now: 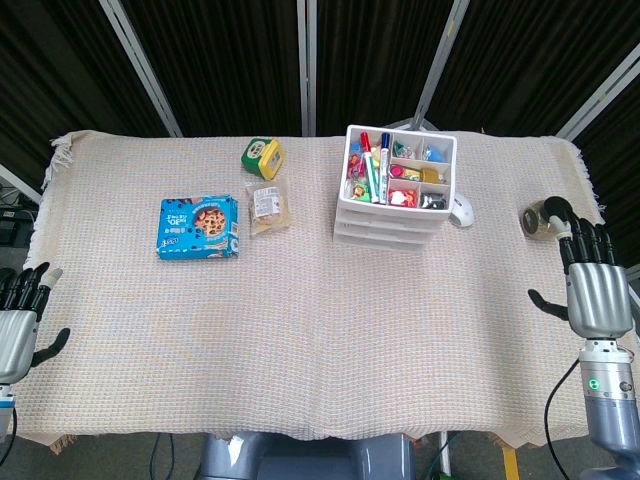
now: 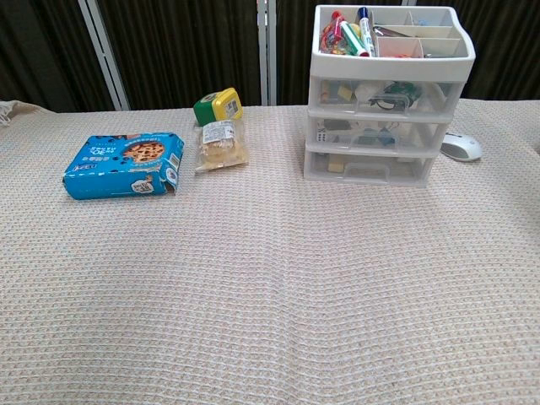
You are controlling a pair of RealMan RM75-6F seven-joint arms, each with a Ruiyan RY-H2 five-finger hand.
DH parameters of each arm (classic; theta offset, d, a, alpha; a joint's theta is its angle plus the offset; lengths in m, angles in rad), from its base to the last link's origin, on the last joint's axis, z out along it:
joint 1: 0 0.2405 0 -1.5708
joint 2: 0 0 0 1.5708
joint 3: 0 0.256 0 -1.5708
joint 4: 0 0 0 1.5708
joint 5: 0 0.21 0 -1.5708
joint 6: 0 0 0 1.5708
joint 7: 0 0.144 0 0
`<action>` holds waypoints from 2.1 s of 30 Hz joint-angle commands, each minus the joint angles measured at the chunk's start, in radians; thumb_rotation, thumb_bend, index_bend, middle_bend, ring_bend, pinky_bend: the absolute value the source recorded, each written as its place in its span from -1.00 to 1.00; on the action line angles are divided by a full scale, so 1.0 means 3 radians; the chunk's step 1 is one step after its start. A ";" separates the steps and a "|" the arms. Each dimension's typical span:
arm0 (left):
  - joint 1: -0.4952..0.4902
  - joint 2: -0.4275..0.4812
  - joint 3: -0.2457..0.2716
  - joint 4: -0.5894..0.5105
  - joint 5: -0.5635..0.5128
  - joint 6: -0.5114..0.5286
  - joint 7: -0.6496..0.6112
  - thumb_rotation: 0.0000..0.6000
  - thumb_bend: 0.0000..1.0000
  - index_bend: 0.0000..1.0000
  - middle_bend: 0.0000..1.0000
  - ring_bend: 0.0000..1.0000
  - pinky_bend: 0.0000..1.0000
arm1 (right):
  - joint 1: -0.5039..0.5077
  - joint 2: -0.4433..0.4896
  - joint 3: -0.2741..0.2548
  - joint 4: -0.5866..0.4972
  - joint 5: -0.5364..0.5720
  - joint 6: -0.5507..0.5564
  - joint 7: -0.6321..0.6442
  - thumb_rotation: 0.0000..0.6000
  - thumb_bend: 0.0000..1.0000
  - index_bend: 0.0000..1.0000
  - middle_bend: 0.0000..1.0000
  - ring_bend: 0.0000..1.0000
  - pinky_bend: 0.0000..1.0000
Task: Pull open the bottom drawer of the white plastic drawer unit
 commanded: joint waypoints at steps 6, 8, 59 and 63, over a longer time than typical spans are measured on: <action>0.0004 -0.0004 0.0001 -0.0001 0.0002 0.0009 0.0008 1.00 -0.33 -0.85 -1.00 -1.00 -1.00 | -0.0011 0.0014 0.0001 -0.0018 -0.0006 0.0015 0.0014 1.00 -0.86 -0.99 -1.00 -1.00 -1.00; 0.0004 -0.0005 0.0001 0.0001 0.0001 0.0008 0.0008 1.00 -0.33 -0.85 -1.00 -1.00 -1.00 | -0.0011 0.0024 -0.0001 -0.0031 -0.0014 0.0011 0.0021 1.00 -0.86 -0.99 -1.00 -1.00 -1.00; 0.0002 -0.0004 -0.0003 -0.0007 -0.0007 0.0004 0.0016 1.00 -0.33 -0.85 -1.00 -1.00 -1.00 | 0.0353 0.0448 0.0157 -0.1418 0.1353 -0.1777 0.1471 1.00 -0.46 -0.86 0.44 0.56 0.22; 0.0003 -0.0005 -0.0002 -0.0002 -0.0004 0.0006 0.0010 1.00 -0.33 -0.85 -1.00 -1.00 -1.00 | 0.0660 0.0281 0.0239 -0.1412 0.1804 -0.2174 0.1682 1.00 -0.43 -0.88 0.44 0.56 0.22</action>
